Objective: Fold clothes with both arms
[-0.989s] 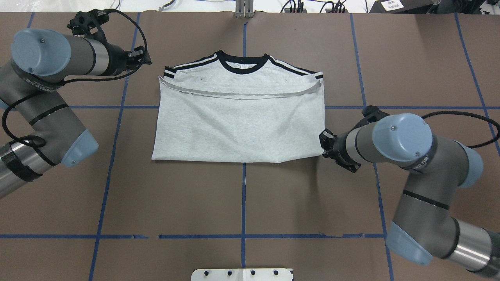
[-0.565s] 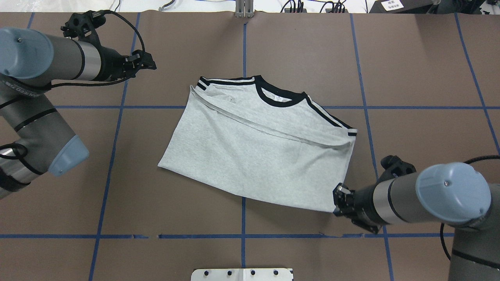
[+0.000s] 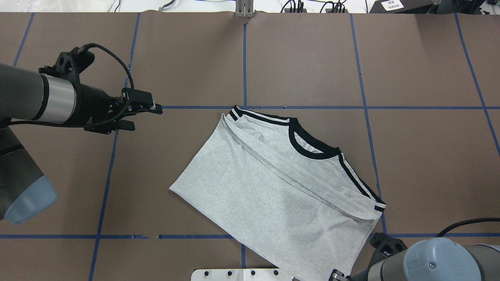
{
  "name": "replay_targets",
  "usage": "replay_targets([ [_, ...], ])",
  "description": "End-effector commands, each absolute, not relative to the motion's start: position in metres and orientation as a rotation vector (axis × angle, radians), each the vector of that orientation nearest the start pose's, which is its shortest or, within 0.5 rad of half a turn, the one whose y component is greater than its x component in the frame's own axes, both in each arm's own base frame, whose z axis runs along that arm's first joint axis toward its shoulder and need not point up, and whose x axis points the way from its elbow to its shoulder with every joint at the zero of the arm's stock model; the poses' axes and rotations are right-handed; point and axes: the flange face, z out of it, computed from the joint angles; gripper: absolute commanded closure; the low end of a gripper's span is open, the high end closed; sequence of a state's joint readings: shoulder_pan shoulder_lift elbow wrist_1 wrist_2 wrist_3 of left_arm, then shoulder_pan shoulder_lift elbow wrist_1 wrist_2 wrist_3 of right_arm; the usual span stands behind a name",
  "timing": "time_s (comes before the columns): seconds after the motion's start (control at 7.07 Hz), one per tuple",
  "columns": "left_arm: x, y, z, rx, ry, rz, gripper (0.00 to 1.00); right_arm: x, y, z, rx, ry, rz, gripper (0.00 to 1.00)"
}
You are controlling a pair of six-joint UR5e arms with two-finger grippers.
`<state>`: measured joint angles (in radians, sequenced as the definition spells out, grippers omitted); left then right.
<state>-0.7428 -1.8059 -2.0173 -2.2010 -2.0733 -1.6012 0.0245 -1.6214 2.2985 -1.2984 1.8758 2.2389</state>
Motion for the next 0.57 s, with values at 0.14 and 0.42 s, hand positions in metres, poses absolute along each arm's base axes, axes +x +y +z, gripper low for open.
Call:
replay_targets([
  [0.14, 0.37, -0.359, 0.269, -0.141, 1.306, -0.407, 0.0, -0.393, -0.185, 0.313, -0.479, -0.875, 0.66, 0.0],
  [0.42, 0.448, -0.304, 0.291, -0.144, 1.148, -0.485, 0.02, -0.379, -0.293, 0.299, -0.295, -0.988, 0.726, 0.0],
])
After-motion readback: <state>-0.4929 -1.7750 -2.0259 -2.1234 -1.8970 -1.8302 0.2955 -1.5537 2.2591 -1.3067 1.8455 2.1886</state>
